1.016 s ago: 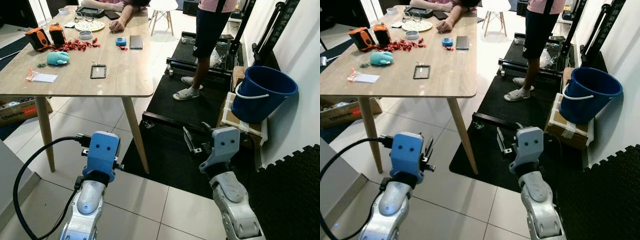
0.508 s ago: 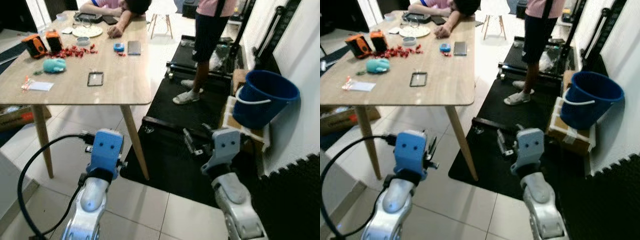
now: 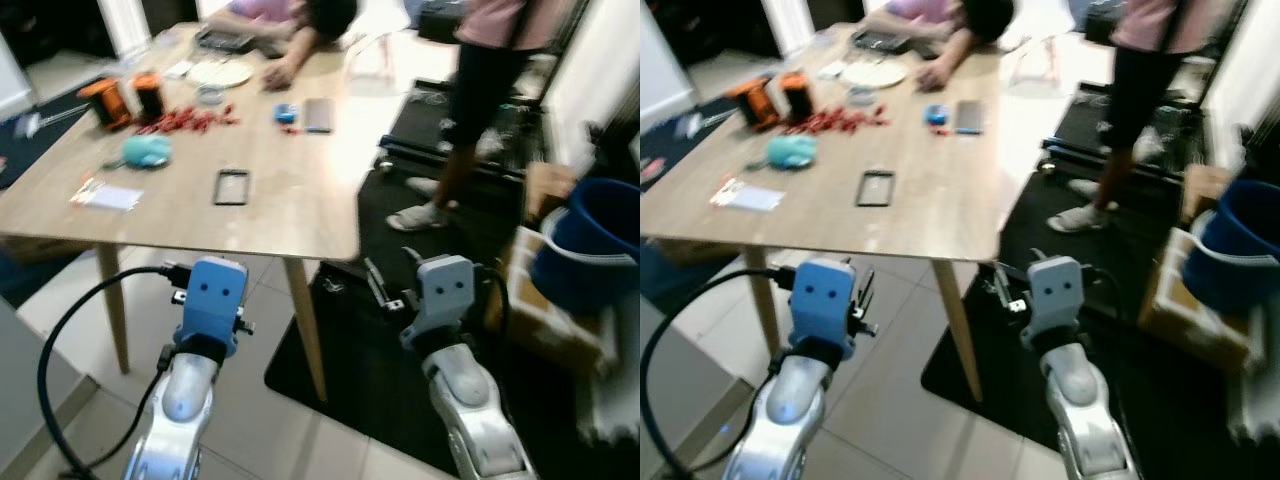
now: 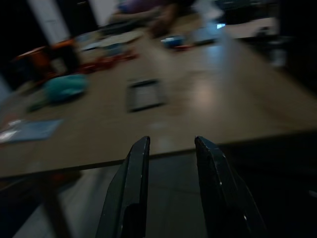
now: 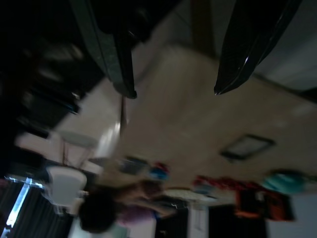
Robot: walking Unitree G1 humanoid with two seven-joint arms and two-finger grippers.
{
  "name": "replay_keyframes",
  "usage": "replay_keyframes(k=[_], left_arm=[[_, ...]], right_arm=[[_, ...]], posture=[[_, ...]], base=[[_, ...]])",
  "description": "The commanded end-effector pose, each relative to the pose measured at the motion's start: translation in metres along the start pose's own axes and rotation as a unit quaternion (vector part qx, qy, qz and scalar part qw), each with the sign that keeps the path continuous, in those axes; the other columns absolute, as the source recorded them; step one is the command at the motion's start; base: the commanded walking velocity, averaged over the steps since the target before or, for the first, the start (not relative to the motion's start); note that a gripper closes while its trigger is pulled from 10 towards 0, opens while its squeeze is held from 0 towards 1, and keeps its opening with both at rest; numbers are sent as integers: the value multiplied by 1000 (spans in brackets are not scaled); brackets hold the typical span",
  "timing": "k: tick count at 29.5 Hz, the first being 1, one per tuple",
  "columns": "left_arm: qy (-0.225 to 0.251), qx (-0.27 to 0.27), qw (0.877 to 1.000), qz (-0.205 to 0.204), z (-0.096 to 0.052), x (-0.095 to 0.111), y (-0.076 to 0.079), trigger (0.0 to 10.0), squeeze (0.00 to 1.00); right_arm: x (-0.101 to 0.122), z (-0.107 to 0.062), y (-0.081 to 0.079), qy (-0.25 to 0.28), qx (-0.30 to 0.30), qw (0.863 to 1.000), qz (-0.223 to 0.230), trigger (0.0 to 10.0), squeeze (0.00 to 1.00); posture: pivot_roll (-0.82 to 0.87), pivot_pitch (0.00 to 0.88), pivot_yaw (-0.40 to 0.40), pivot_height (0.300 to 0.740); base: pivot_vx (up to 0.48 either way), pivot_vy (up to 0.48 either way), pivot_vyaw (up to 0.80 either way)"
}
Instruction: Hang keys on a hook
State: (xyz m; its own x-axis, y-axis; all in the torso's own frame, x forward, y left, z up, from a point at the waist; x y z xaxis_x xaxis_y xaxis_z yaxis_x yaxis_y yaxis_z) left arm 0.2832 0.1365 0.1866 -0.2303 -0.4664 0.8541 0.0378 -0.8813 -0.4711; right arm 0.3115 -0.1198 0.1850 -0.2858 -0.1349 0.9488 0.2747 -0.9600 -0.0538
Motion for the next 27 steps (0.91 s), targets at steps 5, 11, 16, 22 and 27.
replay_keyframes(k=[5, 11, 16, 22, 27], left_arm=[[-12, -1, 1000, 11, -3, -6, 1, 10000, 0], [-10, -2, 1000, 10, -3, -5, 2, 10000, 0], [-10, -2, 1000, 10, -3, -5, 2, 10000, 0], [-11, -4, 1000, 7, -4, -5, 1, 10000, 0], [-8, -9, 1000, -1, -3, -1, 2, 10000, 0]], right_arm=[[-4, -3, -3, -7, 2, 1000, 8, 10000, 0], [-4, -4, -2, -6, 1, 1000, 11, 10000, 0], [-5, -4, -2, -6, 1, 1000, 11, 10000, 0], [-5, -4, -4, -7, 1, 1000, 13, 10000, 0], [-5, -3, -4, -6, 0, 1000, 14, 10000, 0]], posture=[[123, 195, -9, 740], [124, 197, -8, 740], [124, 198, -8, 740], [124, 203, -8, 740], [124, 204, -7, 740]], base=[[451, 0, 0], [448, 0, 0], [446, 0, 0], [420, 0, 0], [130, 0, 0]])
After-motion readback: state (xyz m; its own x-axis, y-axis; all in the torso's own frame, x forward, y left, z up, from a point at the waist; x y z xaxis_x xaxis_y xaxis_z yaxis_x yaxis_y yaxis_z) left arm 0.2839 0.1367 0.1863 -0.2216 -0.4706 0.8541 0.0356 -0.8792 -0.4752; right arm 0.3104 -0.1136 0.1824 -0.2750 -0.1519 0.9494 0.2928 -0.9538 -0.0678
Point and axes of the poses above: a point about 5 cm out from each wrist's last joint towards the gripper, its own z axis pointing out of the wrist towards the gripper, its own x axis along the axis of the wrist's last joint, y = z × x, the point moved 2 cm from there along z, pointing out of the wrist towards the gripper, and after that the axes turned 13 degrees about z, right-handed, at the moved point
